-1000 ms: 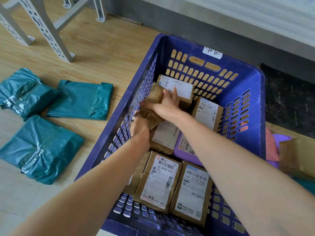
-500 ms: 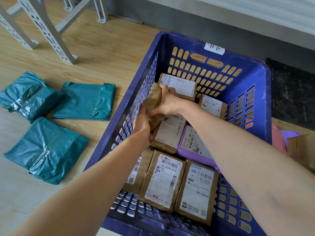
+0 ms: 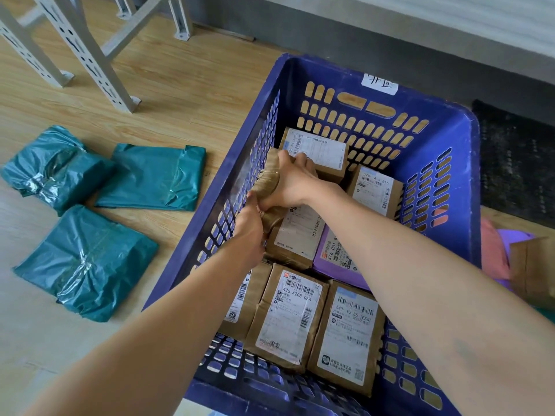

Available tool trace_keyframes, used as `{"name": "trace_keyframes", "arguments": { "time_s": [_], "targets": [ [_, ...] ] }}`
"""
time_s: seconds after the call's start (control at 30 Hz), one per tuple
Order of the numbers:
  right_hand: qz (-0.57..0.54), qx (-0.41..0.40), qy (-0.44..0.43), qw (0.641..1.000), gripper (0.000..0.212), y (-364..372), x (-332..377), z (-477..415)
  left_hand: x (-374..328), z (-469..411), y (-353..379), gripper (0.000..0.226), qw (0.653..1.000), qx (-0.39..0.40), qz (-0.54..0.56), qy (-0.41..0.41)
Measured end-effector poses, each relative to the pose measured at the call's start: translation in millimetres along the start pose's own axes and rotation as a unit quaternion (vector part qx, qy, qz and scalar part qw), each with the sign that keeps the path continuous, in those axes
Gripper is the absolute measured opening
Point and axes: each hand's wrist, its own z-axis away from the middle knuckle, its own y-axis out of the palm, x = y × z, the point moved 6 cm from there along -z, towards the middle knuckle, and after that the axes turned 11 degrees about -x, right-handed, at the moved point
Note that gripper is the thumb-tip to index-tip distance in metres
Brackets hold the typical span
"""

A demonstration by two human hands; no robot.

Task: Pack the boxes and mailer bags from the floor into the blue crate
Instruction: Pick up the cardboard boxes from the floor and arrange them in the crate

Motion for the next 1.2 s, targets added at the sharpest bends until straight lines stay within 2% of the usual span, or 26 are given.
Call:
{"name": "trace_keyframes", "arguments": {
  "time_s": [0.13,0.23,0.3,0.37,0.43,0.53,0.67,0.8,0.9,1.07,1.2],
  "targets": [
    [-0.001,0.015,0.002,1.000,0.120,-4.1,0.8,0.5,-1.4,4.5,-1.2,0.044,1.000,-0.007,-0.018,0.023],
    [-0.027,0.016,-0.004,1.000,0.119,-6.1,-2.2,3.0,2.6,5.5,-6.6,0.046,1.000,-0.012,0.011,-0.017],
    [-0.015,0.019,-0.007,1.000,0.124,-7.1,-2.6,4.1,5.5,8.7,-10.4,0.043,0.999,-0.032,0.003,-0.013],
    [0.008,0.020,-0.012,1.000,0.127,-8.2,0.7,3.4,9.3,6.1,-13.0,0.040,0.996,-0.070,-0.050,0.028],
    [0.018,0.019,-0.012,1.000,0.127,-10.4,4.8,4.3,7.7,11.5,-13.6,0.049,0.989,-0.100,-0.087,0.065],
    [0.042,0.012,-0.015,0.999,0.129,-11.8,10.0,8.5,0.3,17.7,-11.2,0.063,0.981,-0.088,-0.144,0.099],
    [0.056,-0.011,-0.016,0.998,0.125,-11.7,11.5,11.3,6.1,20.7,-14.6,0.069,0.956,-0.087,-0.253,0.119],
    [0.052,-0.024,-0.025,0.998,0.124,-11.1,10.2,13.7,10.5,14.2,-14.4,0.077,0.960,-0.064,-0.256,0.099],
    [0.060,-0.044,-0.037,0.997,0.129,-8.8,8.4,17.2,3.8,13.5,-19.6,0.070,0.946,-0.092,-0.285,0.122],
    [0.060,-0.058,-0.031,0.996,0.130,-8.6,5.4,20.3,-14.2,18.3,-19.9,0.043,0.916,-0.109,-0.352,0.160],
    [0.035,-0.002,-0.009,0.999,0.137,-9.2,-0.2,19.9,-15.2,23.5,-18.1,0.044,0.901,-0.109,-0.391,0.155]
  ]
}}
